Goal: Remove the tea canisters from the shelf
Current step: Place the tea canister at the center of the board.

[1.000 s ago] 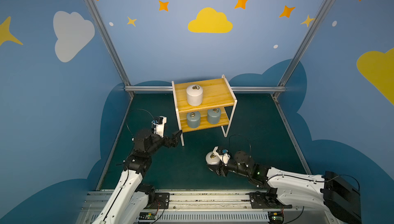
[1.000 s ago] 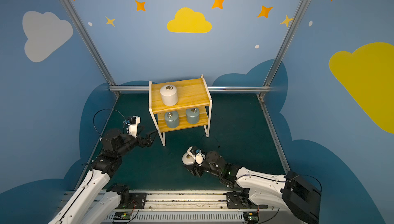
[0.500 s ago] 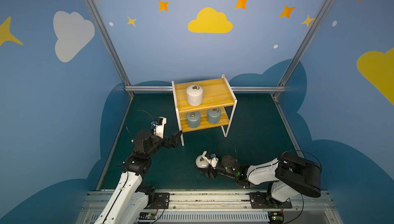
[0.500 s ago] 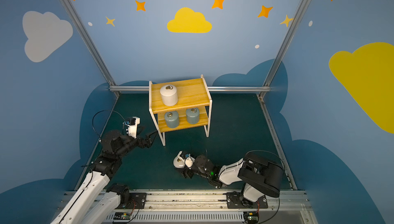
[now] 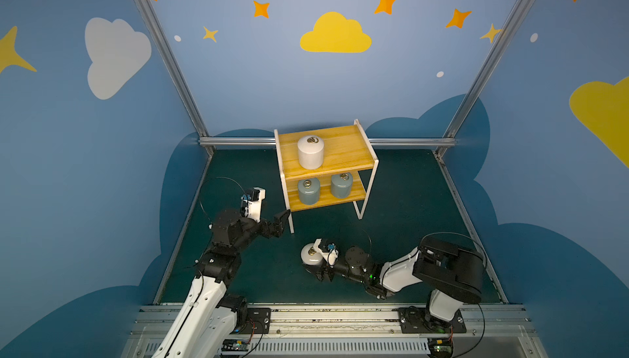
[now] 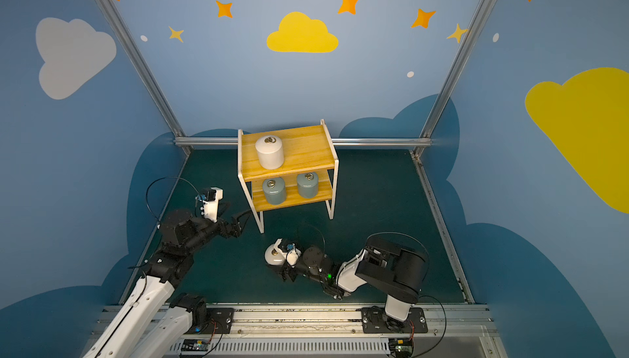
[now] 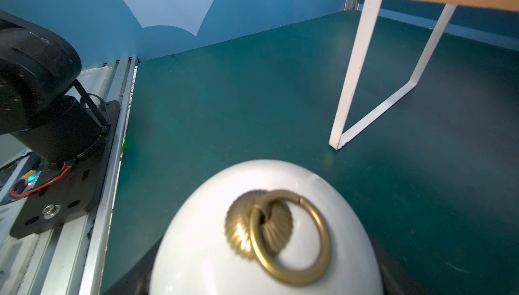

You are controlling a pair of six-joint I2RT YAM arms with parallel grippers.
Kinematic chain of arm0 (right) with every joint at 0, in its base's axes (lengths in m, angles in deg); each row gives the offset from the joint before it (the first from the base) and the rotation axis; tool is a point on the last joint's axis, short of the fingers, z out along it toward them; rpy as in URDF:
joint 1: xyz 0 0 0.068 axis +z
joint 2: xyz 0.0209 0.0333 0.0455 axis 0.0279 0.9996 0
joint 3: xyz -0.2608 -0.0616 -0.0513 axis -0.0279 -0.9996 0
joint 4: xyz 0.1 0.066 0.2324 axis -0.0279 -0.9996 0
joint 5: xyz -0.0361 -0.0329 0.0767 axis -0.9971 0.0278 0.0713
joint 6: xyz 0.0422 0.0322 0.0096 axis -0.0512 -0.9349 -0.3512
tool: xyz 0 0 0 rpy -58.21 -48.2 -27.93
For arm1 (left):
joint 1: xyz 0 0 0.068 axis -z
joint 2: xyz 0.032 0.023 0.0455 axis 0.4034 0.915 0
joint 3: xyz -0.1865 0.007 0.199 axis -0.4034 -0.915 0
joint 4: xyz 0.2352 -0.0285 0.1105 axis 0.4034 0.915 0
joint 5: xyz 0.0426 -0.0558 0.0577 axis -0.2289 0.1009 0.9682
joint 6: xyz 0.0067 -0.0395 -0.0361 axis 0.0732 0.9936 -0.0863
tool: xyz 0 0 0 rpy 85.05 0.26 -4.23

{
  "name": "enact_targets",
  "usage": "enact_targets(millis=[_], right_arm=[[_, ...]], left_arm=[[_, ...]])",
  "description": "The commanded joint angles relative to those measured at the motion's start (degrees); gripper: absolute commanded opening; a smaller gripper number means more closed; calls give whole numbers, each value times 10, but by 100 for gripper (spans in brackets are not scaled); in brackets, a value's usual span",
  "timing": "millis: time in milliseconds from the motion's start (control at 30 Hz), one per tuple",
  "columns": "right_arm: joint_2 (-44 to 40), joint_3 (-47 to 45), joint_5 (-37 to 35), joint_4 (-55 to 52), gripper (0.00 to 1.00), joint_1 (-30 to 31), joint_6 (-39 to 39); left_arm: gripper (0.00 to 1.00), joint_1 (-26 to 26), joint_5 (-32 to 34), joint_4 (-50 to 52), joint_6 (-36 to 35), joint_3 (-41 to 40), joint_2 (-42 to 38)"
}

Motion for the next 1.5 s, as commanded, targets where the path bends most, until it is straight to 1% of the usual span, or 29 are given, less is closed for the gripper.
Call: enact_targets(millis=[0, 500, 733, 1033, 1267, 1467], right_arm=[[14, 22, 12, 92, 56, 5, -10], [34, 15, 19, 94, 57, 24, -9], [56, 14, 18, 117, 58, 23, -14], [67, 7, 19, 117, 59, 24, -16], [75, -2, 16, 127, 63, 25, -19], [74, -7, 11, 130, 71, 26, -19]], left_arm=[[100, 1, 6, 7, -12, -3, -6], [100, 1, 9, 10, -15, -3, -5], [100, 1, 10, 11, -15, -3, -5], [100, 1, 11, 13, -17, -3, -5], [100, 1, 11, 13, -17, -6, -5], [100, 1, 11, 14, -19, -6, -5]])
